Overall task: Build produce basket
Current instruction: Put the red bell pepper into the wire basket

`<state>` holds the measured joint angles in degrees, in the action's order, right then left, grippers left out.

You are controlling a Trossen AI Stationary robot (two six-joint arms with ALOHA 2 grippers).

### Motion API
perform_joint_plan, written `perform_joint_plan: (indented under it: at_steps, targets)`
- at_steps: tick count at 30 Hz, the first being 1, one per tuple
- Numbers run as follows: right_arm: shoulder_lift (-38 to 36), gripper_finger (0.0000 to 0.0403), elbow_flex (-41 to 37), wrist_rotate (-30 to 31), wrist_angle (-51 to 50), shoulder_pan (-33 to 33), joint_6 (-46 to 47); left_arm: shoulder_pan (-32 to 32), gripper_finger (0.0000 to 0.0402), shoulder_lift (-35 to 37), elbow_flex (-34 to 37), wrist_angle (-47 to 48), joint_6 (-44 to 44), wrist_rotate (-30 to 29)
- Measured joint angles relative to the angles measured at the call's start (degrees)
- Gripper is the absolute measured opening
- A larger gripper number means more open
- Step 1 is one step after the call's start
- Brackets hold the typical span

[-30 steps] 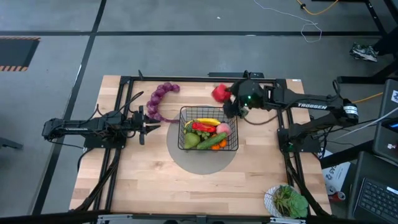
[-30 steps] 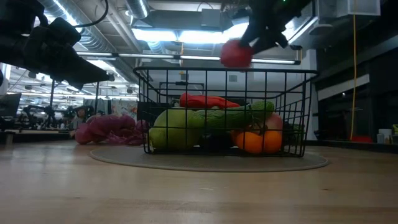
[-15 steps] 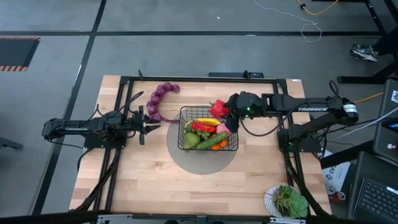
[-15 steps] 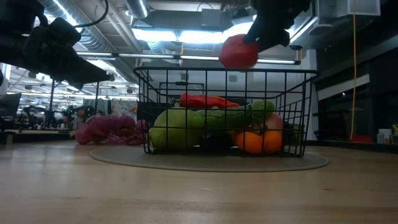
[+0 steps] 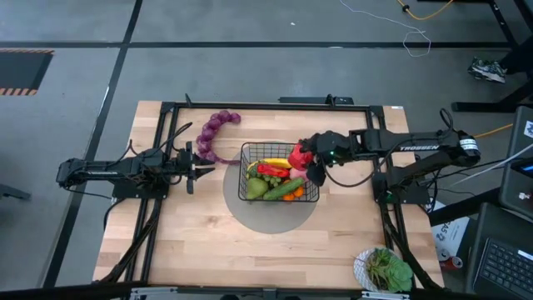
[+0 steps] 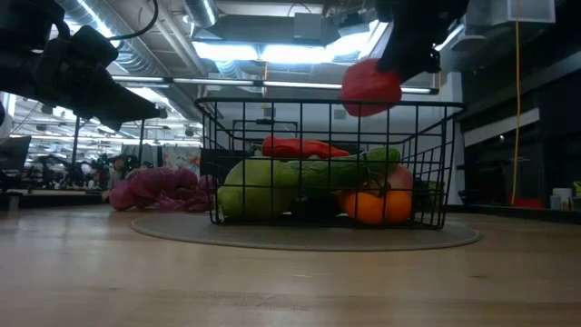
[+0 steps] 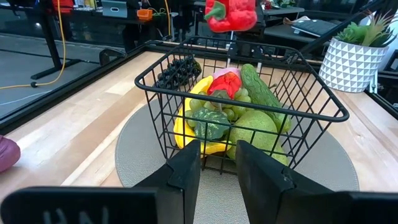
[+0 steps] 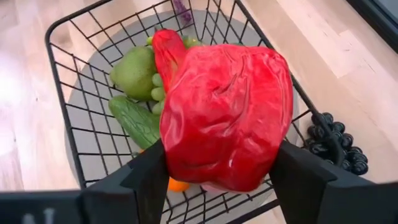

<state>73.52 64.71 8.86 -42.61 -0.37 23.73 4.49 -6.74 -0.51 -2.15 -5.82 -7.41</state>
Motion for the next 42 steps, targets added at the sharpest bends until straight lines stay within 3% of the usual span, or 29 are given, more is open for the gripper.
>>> perform_joint_plan:
  at_steps: [14, 25, 37, 42]
  targets:
    - [0.0, 0.0247, 0.0, -0.08, 0.07, 0.2, 0.04, -0.02, 0.0096, 0.02, 0.02, 0.0, 0.01, -0.02]
    - [0.0, 0.0248, 0.0, -3.52, 1.25, 0.2, 0.04, 0.0, 0.0096, 0.0, 0.0, 0.0, 0.02, -0.02]
    - [0.0, 0.0249, 0.0, -1.86, 1.25, 0.19, -1.96, -0.01, 0.0096, 0.01, 0.02, 0.0, 0.0, -0.02]
    - [0.0, 0.027, 0.0, -0.45, 1.25, 0.16, -6.17, -0.02, 0.0096, 0.02, 0.0, 0.0, 0.02, -0.01]
